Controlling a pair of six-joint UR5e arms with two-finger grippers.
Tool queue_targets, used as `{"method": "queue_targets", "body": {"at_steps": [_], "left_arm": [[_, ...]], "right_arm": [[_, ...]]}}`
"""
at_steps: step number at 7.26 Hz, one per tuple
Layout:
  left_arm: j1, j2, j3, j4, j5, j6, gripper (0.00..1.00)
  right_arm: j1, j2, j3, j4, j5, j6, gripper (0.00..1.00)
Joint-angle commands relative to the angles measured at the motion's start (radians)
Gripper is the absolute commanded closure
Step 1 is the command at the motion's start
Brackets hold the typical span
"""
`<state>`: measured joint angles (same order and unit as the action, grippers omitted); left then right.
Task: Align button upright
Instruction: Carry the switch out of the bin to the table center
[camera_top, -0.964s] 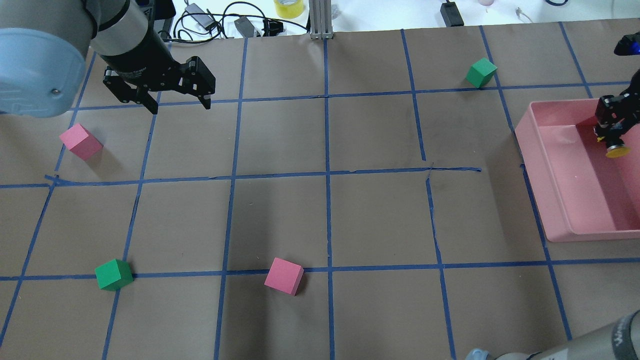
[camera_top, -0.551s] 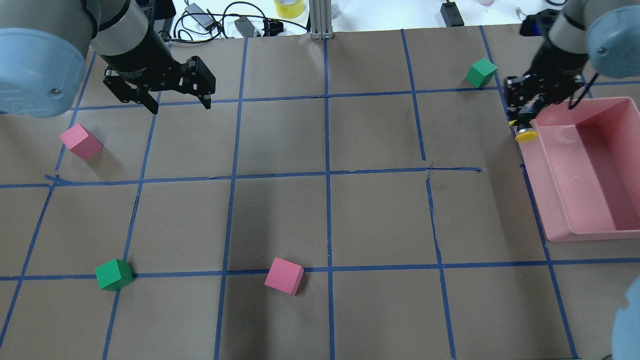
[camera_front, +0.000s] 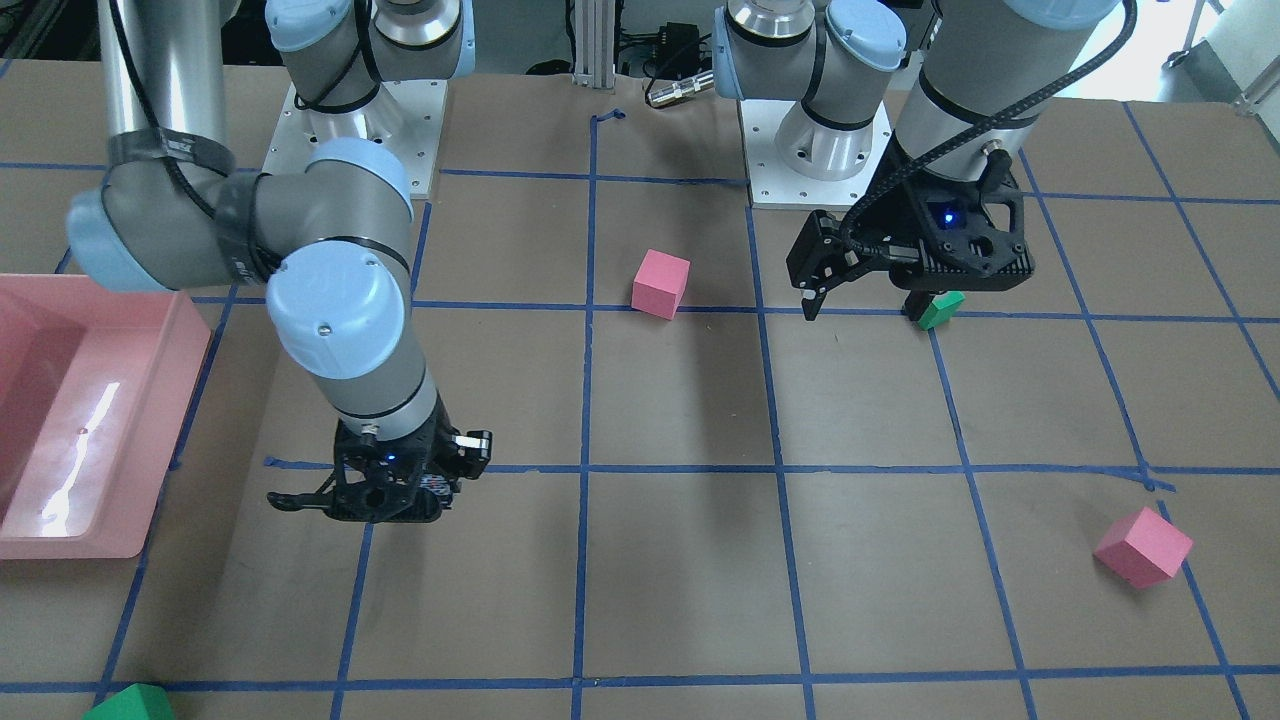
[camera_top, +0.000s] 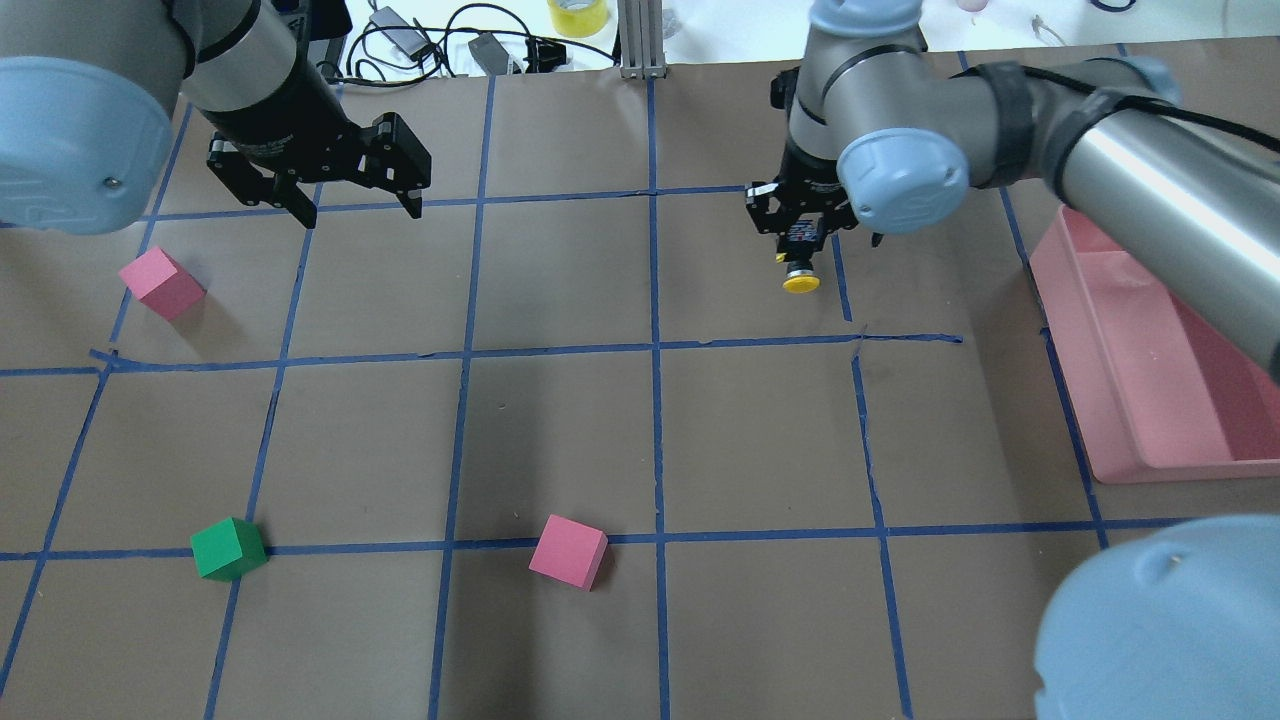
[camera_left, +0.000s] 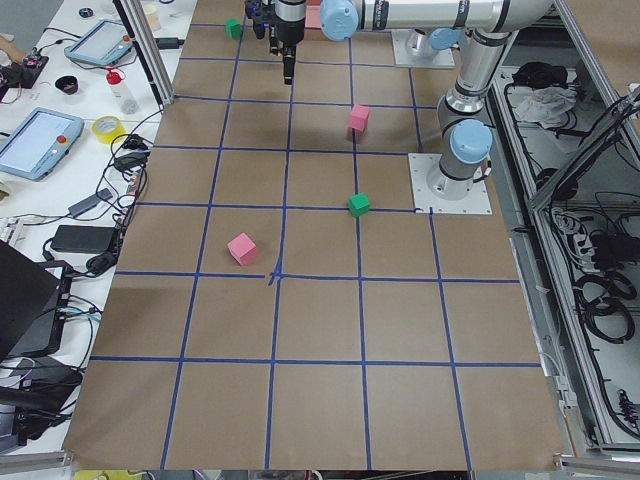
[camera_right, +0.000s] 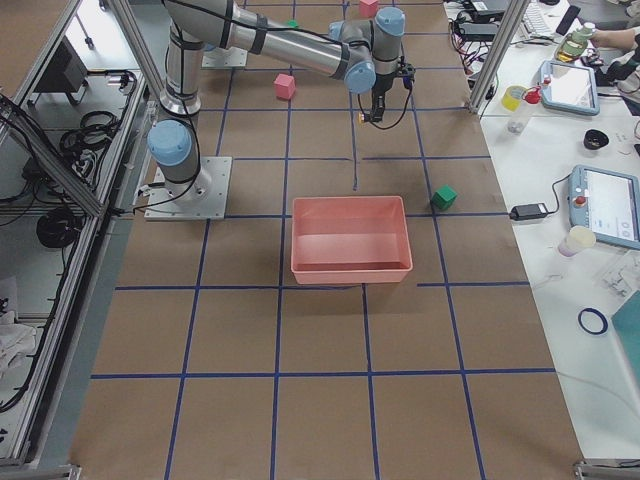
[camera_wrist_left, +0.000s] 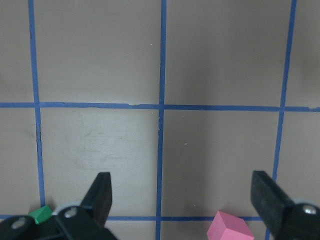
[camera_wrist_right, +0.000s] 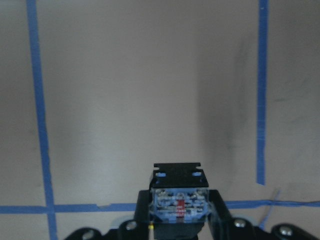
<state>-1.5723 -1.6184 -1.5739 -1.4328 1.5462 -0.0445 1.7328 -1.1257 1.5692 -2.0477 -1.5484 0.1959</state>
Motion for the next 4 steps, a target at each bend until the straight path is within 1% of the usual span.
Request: {"method": "queue_targets", "body": {"at_steps": [1, 2, 3, 4], "left_arm": [[0.000, 0.000, -0.002, 0.000, 0.000, 0.000, 0.00], [0.000, 0.000, -0.002, 0.000, 0.000, 0.000, 0.00], [0.002, 0.000, 0.000, 0.000, 0.000, 0.000, 0.00], [0.002, 0.000, 0.000, 0.000, 0.000, 0.000, 0.00]], "right_arm": [[0.077, 0.085, -0.059, -0.034, 0.083, 0.162, 1.00], [0.117, 0.148, -0.119, -0.038, 0.087, 0.218, 1.00], [0.126, 0.190, -0.156, -0.040, 0.090, 0.230, 1.00], [0.128, 0.205, -0.172, -0.045, 0.118, 0.226, 1.00]]}}
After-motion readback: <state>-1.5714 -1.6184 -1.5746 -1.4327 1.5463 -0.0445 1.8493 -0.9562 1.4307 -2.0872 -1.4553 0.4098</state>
